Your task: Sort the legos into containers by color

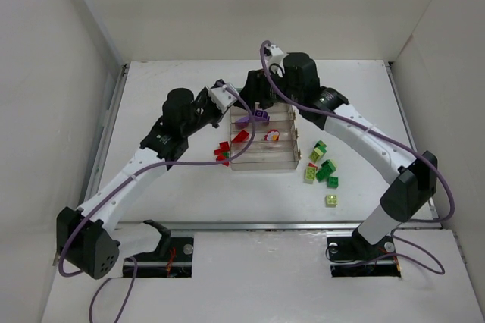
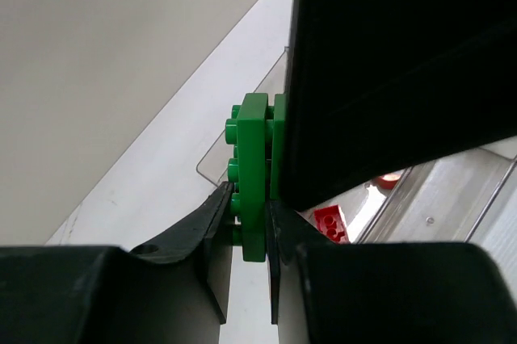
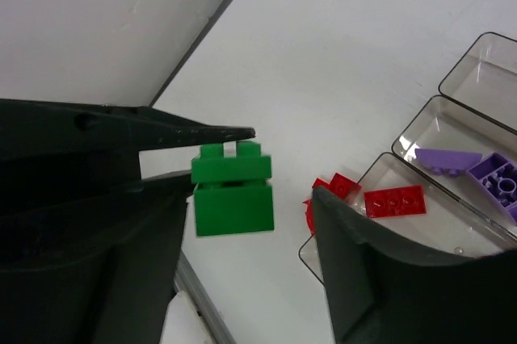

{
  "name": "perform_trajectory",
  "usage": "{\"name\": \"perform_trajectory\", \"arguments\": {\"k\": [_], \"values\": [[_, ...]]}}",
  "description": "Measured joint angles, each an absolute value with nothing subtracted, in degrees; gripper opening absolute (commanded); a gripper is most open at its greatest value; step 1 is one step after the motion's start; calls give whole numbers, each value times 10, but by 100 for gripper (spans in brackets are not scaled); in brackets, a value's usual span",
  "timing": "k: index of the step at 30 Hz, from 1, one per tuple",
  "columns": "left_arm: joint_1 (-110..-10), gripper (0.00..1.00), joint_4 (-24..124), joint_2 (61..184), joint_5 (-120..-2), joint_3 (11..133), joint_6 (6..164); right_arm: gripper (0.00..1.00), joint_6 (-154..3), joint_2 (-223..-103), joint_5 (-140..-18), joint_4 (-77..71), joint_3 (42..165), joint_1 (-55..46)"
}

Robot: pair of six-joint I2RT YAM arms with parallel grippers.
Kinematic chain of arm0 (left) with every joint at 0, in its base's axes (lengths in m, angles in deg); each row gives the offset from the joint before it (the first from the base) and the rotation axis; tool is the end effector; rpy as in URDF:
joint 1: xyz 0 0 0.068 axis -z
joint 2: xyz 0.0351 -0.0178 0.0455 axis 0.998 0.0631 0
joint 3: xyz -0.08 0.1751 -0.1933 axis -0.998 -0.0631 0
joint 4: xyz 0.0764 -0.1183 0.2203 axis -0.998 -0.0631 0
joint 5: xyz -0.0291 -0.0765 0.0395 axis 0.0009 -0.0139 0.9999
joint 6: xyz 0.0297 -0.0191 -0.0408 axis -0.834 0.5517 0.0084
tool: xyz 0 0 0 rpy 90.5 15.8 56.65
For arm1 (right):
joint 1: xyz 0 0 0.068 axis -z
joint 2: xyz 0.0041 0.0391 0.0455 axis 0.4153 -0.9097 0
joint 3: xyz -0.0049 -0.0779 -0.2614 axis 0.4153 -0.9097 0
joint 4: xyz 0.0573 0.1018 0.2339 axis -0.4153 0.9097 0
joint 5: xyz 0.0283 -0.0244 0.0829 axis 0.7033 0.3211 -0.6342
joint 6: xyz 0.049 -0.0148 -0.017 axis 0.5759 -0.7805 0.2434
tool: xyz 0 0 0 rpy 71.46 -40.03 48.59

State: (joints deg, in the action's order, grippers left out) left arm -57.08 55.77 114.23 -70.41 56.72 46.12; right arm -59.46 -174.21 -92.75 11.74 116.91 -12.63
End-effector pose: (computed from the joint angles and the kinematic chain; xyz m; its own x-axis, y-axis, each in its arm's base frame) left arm 0.2365 -0.1450 0.3667 0.3017 0.3346 -0.8927 0.6647 0.5975 0.4486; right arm 0.2950 0.2396 0.3904 -0.5572 0.0334 -0.8297 -0.6720 0.5688 0.4742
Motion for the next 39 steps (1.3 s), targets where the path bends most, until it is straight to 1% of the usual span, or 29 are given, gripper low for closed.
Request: {"name": "perform_trajectory", "arguments": {"k": [4,5,8,9,10,11,16,22,25,28,30,36,39], "values": [[-570,0,556,1132,-702,567,468,49,-592,-1755,-936,114,1184,-126],[-570,0,556,1132,-700,567,471,41,-591,-1756,-940,113,1186,-127],[-569,0,554,1132,-699,567,479,26,-589,-1757,-948,113,1188,-127],[-569,0,554,1132,-698,567,482,11,-588,-1757,-949,113,1188,-127],[-568,0,554,1132,-696,567,483,4,-588,-1757,-950,113,1188,-126],[-568,0,554,1132,-694,567,484,0,-588,-1758,-950,113,1188,-126],[-569,0,546,1153,-651,582,523,0,-589,-1758,-944,110,1184,-126],[-659,0,540,1261,-597,672,580,0,-604,-1734,-919,128,1110,-123],[-675,0,538,1285,-593,685,586,0,-608,-1723,-913,145,1072,-103],[-674,0,531,1293,-610,685,589,0,-607,-1737,-899,155,1076,-68],[-674,0,524,1298,-623,685,590,0,-607,-1773,-877,164,1116,-44],[-674,0,498,1308,-648,685,590,0,-604,-2008,-792,216,1374,4],[-674,0,497,1315,-655,685,586,0,-606,-2083,-755,256,1432,17]]}}
